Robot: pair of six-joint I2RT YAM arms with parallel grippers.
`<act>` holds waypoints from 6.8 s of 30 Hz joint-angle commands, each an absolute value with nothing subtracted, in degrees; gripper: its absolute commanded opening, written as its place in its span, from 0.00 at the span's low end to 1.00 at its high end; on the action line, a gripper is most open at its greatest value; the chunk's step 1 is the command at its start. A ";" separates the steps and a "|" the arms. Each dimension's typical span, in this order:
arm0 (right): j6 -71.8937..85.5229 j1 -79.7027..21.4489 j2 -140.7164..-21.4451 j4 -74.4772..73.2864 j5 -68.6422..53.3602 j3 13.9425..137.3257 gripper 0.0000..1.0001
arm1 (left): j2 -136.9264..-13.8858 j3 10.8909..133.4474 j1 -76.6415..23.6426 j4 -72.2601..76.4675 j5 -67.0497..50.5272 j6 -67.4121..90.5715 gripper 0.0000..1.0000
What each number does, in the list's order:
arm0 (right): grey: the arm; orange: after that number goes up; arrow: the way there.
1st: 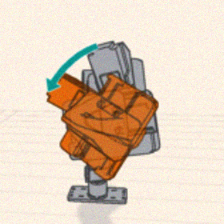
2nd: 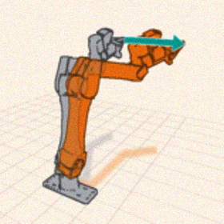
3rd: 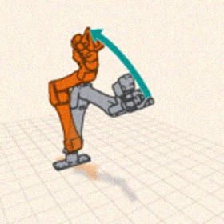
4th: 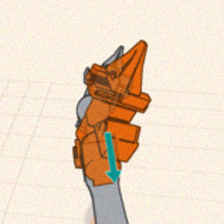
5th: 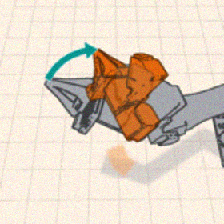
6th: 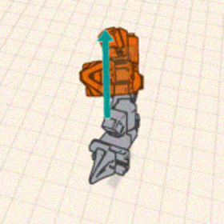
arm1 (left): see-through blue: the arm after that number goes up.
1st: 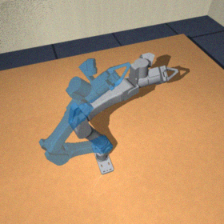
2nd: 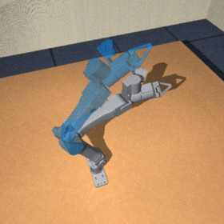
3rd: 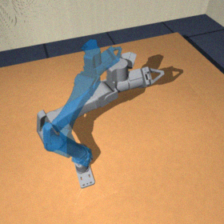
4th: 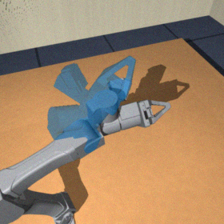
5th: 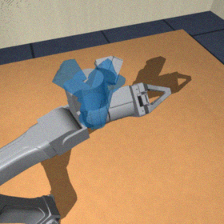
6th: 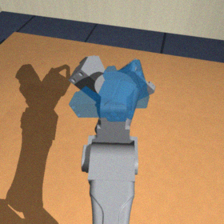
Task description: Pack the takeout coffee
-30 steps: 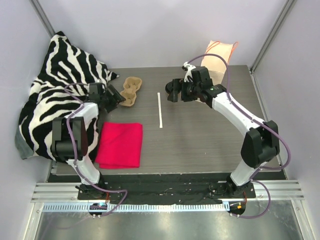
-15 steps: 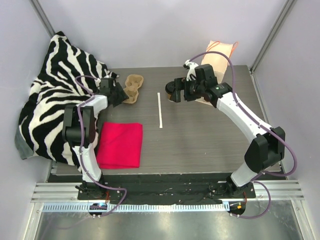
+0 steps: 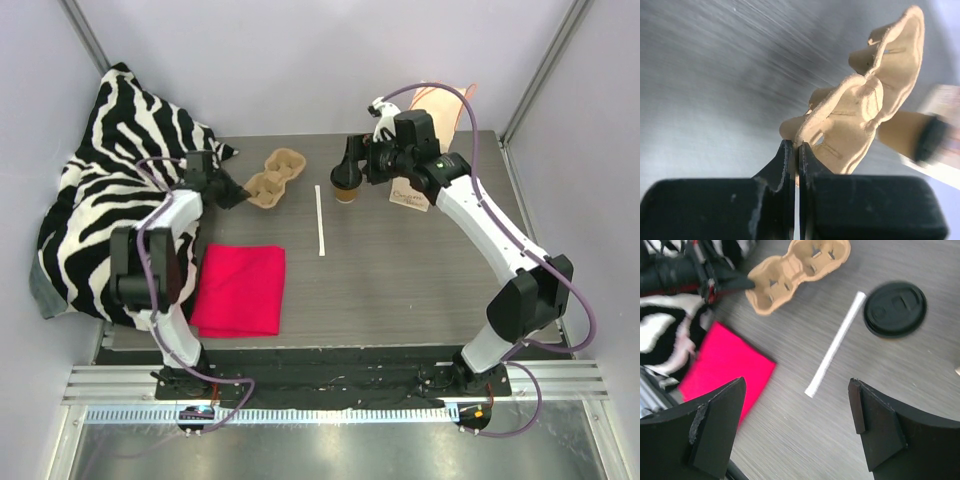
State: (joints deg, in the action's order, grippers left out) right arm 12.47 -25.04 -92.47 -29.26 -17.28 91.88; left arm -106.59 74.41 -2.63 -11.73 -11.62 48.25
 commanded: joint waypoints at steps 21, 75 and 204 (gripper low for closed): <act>39.56 -39.98 -103.79 7.22 -9.94 104.23 0.81 | -65.13 60.56 2.20 -0.36 -20.12 66.62 0.00; 1.32 -47.20 -77.52 -11.16 -29.36 73.39 0.01 | -67.05 86.04 -9.22 -39.99 -37.10 -13.00 0.72; -41.12 -18.82 -93.50 -63.36 -17.57 127.43 0.81 | -69.08 79.98 -14.33 -38.76 -45.18 -6.50 0.00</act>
State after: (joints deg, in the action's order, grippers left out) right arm -37.45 -23.24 -89.47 -66.89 -16.34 124.36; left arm -70.39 79.57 -14.15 -38.89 -43.59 -6.35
